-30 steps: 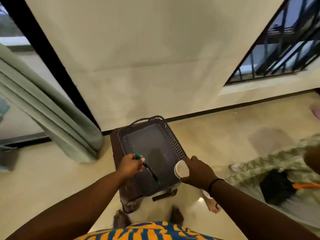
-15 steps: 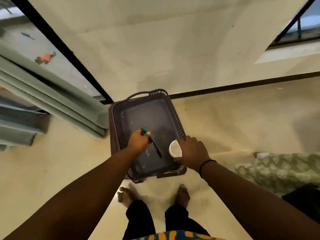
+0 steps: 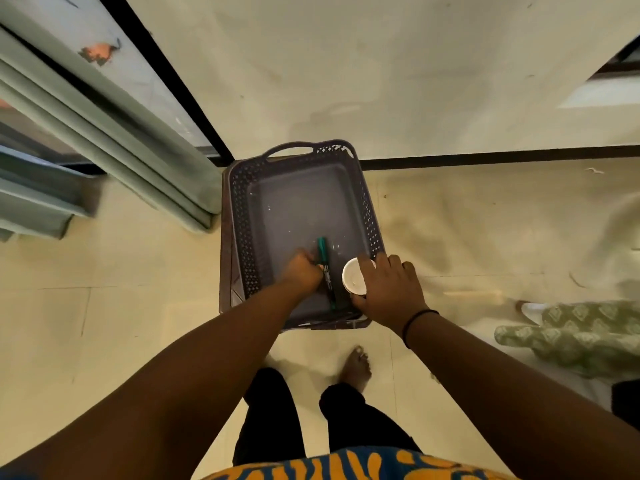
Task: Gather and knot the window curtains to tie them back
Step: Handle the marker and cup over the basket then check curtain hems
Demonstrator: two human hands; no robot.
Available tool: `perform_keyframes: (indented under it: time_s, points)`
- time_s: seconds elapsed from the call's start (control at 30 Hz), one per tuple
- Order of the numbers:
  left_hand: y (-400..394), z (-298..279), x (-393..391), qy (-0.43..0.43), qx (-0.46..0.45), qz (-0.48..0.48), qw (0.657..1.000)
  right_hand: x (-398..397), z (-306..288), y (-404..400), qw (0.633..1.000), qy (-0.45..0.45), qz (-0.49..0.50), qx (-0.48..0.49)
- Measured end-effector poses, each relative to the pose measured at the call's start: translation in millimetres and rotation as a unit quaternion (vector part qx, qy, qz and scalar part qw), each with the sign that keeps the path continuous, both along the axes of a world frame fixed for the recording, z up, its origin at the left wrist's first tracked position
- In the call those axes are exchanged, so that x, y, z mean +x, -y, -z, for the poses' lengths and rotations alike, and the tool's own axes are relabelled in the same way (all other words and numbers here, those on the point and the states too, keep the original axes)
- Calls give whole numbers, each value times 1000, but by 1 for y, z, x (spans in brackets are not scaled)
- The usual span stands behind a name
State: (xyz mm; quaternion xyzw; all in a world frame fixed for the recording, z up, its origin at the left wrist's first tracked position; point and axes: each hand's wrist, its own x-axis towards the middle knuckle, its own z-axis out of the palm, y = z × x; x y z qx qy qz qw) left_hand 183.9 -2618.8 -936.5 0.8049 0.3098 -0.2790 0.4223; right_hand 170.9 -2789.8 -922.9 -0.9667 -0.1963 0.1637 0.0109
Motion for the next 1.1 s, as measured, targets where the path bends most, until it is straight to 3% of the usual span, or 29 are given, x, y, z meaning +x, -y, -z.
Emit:
perform_keyframes:
  time_s: [0.13, 0.43, 0.87, 1.1]
  points:
    - [-14, -10, -18, -51, 32, 95, 994, -2, -7, -1, 1000, -8, -10, -17]
    - [-101, -63, -71, 59, 99, 189, 975, 1, -52, -67, 994, -10, -91, -63]
    - [-397, -114, -235, 13, 204, -24, 979, -14, -111, -372, 951, 7, -286, -121]
    - [-527, -148, -327, -3, 268, -135, 954, -58, -134, -559, 910, 73, -406, -40]
